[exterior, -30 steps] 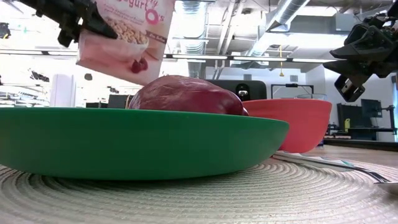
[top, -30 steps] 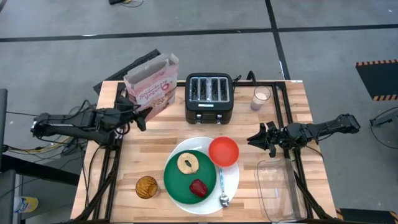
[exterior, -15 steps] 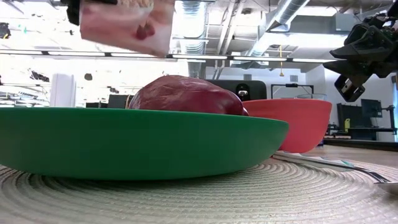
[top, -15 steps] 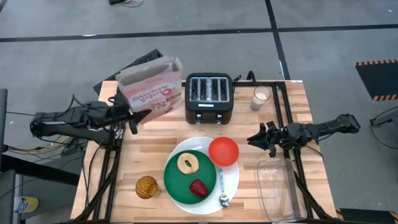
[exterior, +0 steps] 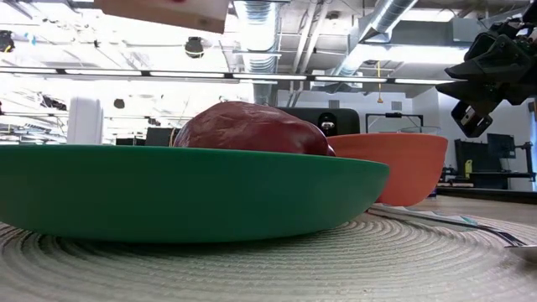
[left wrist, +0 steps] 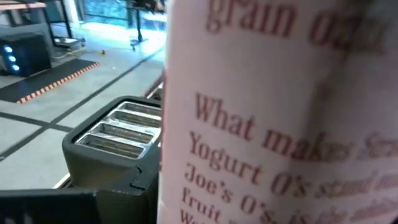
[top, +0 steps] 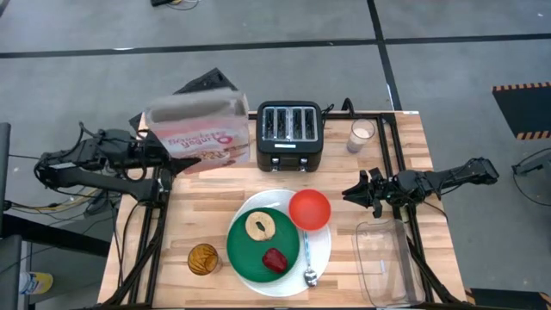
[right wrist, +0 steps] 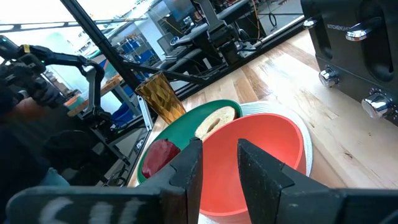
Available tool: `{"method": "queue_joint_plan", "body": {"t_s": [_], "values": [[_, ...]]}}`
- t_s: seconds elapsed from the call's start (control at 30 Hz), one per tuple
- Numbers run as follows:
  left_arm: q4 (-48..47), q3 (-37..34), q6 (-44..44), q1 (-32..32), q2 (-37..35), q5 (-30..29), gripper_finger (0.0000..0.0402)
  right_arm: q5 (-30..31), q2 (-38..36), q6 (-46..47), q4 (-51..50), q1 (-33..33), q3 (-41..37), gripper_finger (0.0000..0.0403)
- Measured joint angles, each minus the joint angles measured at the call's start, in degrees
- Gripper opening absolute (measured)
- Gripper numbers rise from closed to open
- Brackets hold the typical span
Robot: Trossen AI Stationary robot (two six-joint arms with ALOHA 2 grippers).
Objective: Arrange a breakfast setting
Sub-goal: Pour the cereal from the cereal box into the orange bowl
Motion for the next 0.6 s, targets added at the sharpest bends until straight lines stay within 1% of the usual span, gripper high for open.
{"method": "queue_joint_plan", "body": {"t_s": [0.23, 0.37, 0.5, 0.6], "values": [[-8.55, 5.83, 5.03, 0.00, 5.08, 0.58, 0.0196, 0.00, 0.02, 0.02, 0.00, 0.00, 0.00, 0.0123], [-12.73, 8.24, 5.47, 0.00, 7.75, 2.54, 0.0196, 0.00, 0.01, 0.01, 0.00, 0.02, 0.00, 0.0123], [-14.95, 9.49, 5.75, -0.02, 10.04, 4.81, 0.0196, 0.01, 0.01, 0.02, 0.00, 0.01, -0.01, 0.0123], [-17.82, 10.71, 6.66, -0.04, 11.73, 5.21, 0.0196, 0.00, 0.02, 0.02, 0.00, 0.02, 0.00, 0.0123]]}}
